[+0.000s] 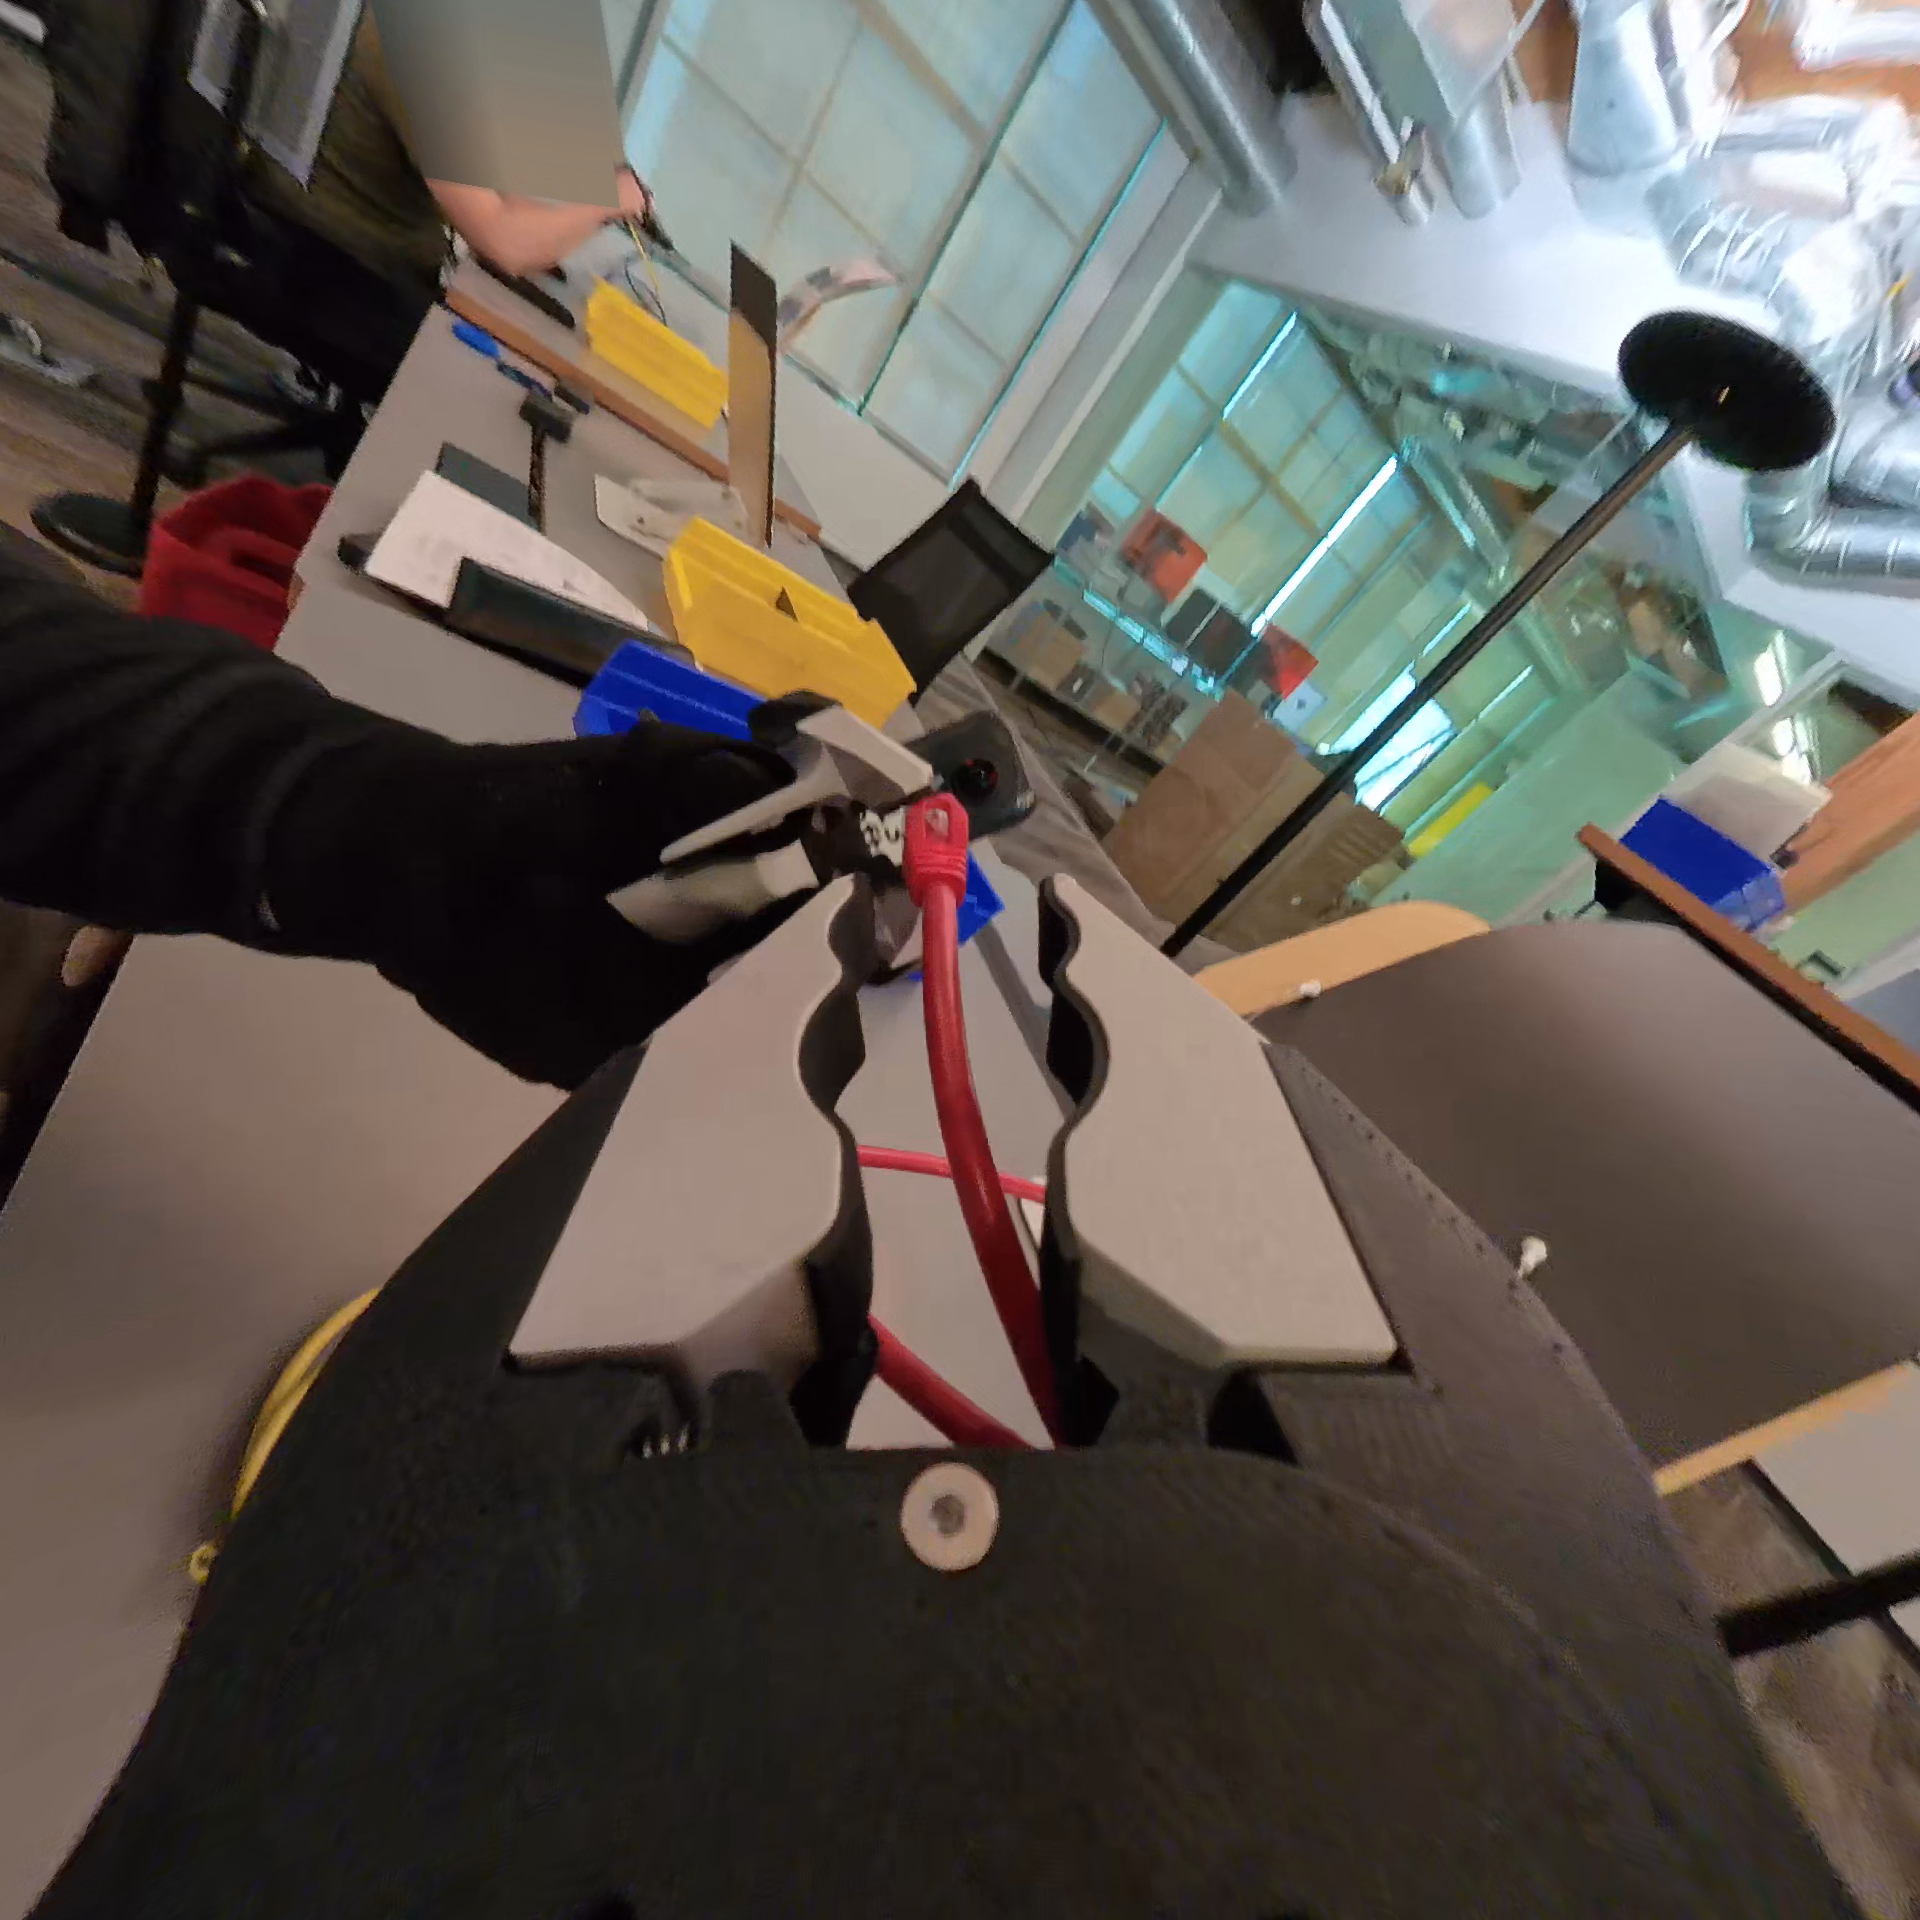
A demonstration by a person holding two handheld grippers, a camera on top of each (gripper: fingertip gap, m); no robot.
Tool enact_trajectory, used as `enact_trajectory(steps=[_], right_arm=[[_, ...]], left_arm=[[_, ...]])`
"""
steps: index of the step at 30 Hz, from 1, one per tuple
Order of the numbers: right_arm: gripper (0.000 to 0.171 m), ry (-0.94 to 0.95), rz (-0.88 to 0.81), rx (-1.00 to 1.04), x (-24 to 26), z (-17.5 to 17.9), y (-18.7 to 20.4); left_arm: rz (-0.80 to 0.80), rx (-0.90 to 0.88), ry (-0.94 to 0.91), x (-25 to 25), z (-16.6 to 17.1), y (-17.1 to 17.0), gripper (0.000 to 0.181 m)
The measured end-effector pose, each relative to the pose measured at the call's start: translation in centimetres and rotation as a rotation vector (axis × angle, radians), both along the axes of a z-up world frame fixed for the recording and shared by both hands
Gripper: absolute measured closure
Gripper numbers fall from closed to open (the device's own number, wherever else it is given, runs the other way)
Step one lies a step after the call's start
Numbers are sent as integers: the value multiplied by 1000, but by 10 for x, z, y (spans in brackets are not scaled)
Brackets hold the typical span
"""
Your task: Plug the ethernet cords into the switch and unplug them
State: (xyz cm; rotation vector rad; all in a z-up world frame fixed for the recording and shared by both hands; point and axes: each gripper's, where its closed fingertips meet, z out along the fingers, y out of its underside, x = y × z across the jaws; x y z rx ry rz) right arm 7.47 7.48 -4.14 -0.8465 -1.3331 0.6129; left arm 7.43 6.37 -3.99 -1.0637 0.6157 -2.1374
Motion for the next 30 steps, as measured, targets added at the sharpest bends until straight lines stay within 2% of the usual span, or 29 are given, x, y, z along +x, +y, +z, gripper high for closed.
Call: enact_trajectory(steps=[1, 4, 15, 19, 21, 24, 28, 30], right_arm=[[148, 21, 10, 5, 0, 1, -2], [161, 10, 33, 1, -1, -3, -7], [162, -46, 38, -36, -4, -17, -7], [162, -95, 2, -56, -4, -27, 1], [162, -97, -4, -73, -2, -30, 5], [162, -118, -19, -81, 2, -35, 11], [162, -157, -46, -89, 10, -42, 20], [162, -185, -46, -99, 14, -48, 23]], left_arm=[[-10, -2, -20, 0, -1, -1, 170], [-37, -21, -54, 1, -5, -1, 170], [-81, -28, -140, 1, -14, -3, 170], [-53, -73, -134, 1, -22, 8, 166], [-3, -92, -59, 0, -30, 17, 157], [129, -71, 118, -11, -44, 27, 153], [356, 60, 555, -35, -84, 39, 146], [433, 116, 787, -52, -110, 44, 134]])
